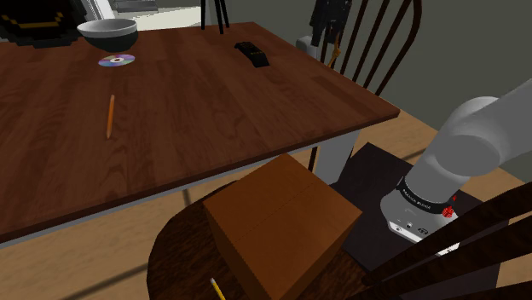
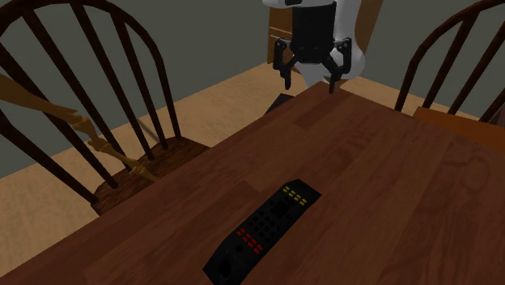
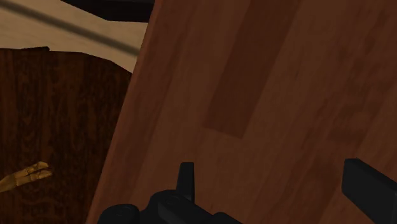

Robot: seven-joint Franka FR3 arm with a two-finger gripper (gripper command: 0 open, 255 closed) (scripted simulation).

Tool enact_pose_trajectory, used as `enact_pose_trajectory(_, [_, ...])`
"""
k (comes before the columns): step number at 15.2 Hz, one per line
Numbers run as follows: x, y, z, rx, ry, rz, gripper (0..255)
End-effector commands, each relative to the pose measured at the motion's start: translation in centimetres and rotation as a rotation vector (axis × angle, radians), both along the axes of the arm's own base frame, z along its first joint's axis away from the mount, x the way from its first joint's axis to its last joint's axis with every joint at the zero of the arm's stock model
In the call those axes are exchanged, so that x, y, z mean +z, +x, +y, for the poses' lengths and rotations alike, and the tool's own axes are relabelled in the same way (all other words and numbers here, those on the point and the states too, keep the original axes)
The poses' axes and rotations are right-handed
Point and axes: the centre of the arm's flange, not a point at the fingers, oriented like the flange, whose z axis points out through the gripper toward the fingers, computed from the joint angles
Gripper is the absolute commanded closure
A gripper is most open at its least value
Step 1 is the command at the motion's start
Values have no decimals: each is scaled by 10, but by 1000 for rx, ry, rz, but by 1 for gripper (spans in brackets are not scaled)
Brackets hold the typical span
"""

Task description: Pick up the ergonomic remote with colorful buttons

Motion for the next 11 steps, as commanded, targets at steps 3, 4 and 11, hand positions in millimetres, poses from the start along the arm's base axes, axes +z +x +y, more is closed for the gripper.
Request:
enact_pose_trajectory(3, [-8,54,10,-31,-18,7,0])
enact_pose_trajectory(4, [-10,67,13,-39,-22,9,0])
enact_pose_trajectory(11, [-24,159,30,-92,-52,21,0])
